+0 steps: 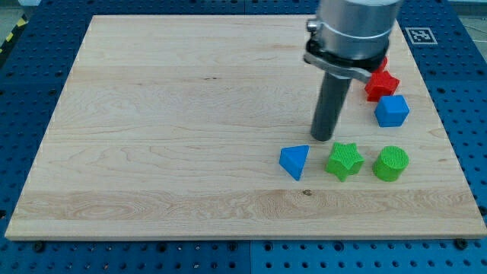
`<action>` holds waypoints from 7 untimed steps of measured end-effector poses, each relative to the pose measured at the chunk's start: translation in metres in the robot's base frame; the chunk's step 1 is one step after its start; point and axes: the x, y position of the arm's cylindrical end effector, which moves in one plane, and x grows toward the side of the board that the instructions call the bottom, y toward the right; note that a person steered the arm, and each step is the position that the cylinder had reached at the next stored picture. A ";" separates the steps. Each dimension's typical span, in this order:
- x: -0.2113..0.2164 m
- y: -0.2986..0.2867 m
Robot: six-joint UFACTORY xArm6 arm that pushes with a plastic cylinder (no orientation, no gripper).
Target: Move the blue triangle to the left side of the green star
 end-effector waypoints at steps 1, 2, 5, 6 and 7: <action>0.000 0.048; 0.000 0.096; -0.040 0.180; -0.050 0.159; -0.046 0.146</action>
